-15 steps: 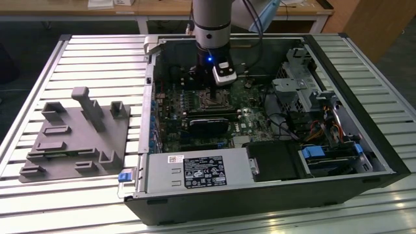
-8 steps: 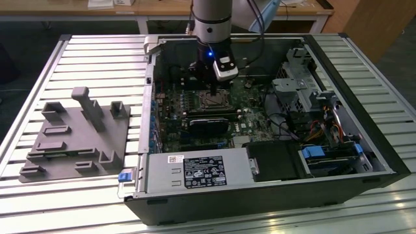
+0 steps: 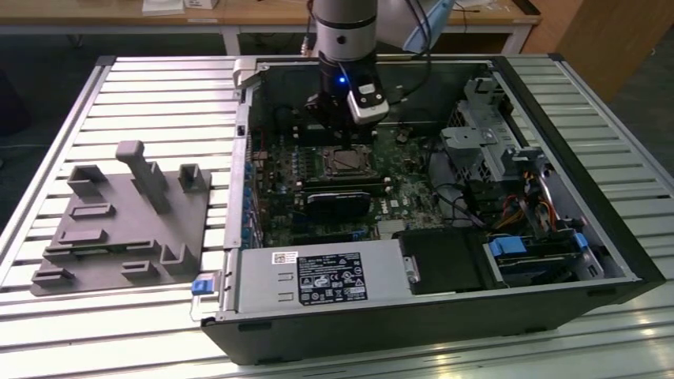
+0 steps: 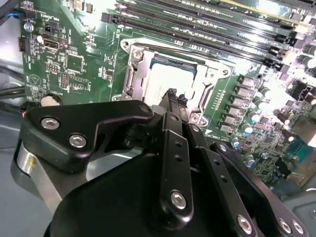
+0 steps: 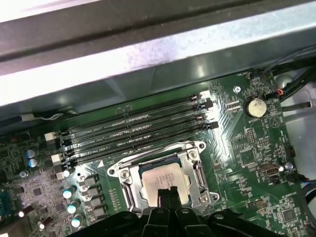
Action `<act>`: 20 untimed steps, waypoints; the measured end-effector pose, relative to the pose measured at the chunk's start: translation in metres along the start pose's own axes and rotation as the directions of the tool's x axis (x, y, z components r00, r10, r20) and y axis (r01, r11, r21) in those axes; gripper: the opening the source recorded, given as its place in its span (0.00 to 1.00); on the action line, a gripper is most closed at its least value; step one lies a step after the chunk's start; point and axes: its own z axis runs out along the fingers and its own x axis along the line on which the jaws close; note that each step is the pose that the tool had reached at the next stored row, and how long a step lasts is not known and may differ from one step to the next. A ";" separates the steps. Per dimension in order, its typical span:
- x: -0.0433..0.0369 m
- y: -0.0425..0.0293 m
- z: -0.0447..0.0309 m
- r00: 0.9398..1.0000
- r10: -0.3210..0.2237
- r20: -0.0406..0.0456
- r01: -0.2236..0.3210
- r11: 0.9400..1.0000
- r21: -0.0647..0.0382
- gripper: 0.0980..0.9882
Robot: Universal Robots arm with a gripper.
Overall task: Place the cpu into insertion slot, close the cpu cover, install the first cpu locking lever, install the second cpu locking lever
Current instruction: 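Install the first cpu locking lever, then install the second cpu locking lever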
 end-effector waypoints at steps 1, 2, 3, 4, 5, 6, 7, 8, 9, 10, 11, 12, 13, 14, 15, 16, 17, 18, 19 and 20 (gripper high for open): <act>-0.0004 0.0000 0.0000 1.000 -0.005 0.000 0.005 1.000 0.000 0.01; -0.0008 0.0001 0.0000 1.000 -0.011 0.000 0.011 1.000 -0.001 0.01; -0.0011 0.0001 0.0000 1.000 -0.017 0.000 0.017 1.000 -0.001 0.01; -0.0013 0.0000 0.0000 1.000 -0.022 0.000 0.022 1.000 -0.001 0.01; -0.0015 -0.0002 0.0000 1.000 -0.027 0.000 0.027 1.000 -0.002 0.01; -0.0017 -0.0005 0.0000 1.000 -0.031 0.000 0.031 1.000 -0.002 0.01; -0.0019 -0.0010 0.0000 0.999 -0.033 0.000 0.033 0.999 -0.002 0.01; -0.0022 -0.0020 0.0001 0.999 -0.035 0.000 0.035 0.999 -0.003 0.01; -0.0026 -0.0033 0.0001 0.999 -0.036 -0.001 0.036 0.999 -0.003 0.01; -0.0030 -0.0047 0.0001 0.999 -0.036 -0.001 0.036 0.999 -0.003 0.01; -0.0034 -0.0061 0.0001 0.999 -0.036 0.000 0.036 0.999 -0.003 0.01; -0.0039 -0.0075 0.0002 0.999 -0.036 -0.001 0.036 0.999 -0.003 0.01; -0.0041 -0.0082 0.0002 0.999 -0.036 -0.001 0.036 0.999 -0.003 0.01; -0.0041 -0.0083 0.0002 0.999 -0.036 -0.001 0.036 0.999 -0.003 0.01; -0.0041 -0.0083 0.0002 0.999 -0.036 -0.001 0.036 0.999 -0.003 0.01; -0.0041 -0.0083 0.0002 0.999 -0.036 -0.001 0.036 0.999 -0.003 0.01; -0.0041 -0.0084 0.0002 0.999 -0.036 -0.001 0.036 0.999 -0.003 0.01; -0.0042 -0.0085 0.0002 0.999 -0.036 -0.001 0.036 0.999 -0.003 0.01; -0.0042 -0.0085 0.0002 0.999 -0.036 -0.001 0.036 0.999 -0.003 0.01; -0.0042 -0.0085 0.0002 0.999 -0.036 -0.001 0.036 0.999 -0.003 0.01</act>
